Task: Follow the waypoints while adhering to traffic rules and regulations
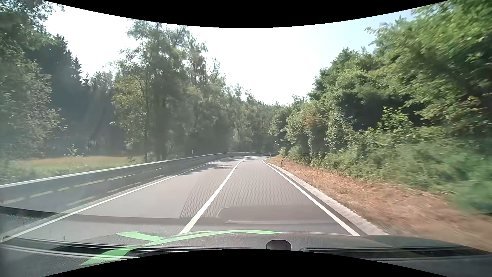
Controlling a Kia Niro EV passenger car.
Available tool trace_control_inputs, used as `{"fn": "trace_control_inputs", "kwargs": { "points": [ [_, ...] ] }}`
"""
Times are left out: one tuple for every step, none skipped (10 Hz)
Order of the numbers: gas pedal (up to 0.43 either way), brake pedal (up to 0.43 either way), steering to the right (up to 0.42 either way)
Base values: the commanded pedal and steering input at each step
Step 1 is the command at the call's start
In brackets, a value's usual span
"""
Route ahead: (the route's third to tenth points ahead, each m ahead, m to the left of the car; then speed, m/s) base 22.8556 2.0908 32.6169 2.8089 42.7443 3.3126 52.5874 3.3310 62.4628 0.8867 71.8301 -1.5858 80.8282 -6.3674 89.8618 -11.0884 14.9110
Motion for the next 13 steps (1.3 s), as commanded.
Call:
{"fn": "trace_control_inputs", "kwargs": {
  "points": [
    [0.110,0.000,-0.024],
    [0.110,0.000,-0.020],
    [0.098,0.000,-0.015],
    [0.098,0.000,-0.012],
    [0.098,0.000,-0.012],
    [0.098,0.000,-0.012],
    [0.098,0.000,-0.012],
    [0.098,0.000,-0.011],
    [0.087,0.000,-0.010],
    [0.067,0.000,-0.005],
    [0.059,0.000,-0.001],
    [0.059,0.000,0.001],
    [0.067,0.000,0.004]
  ]
}}
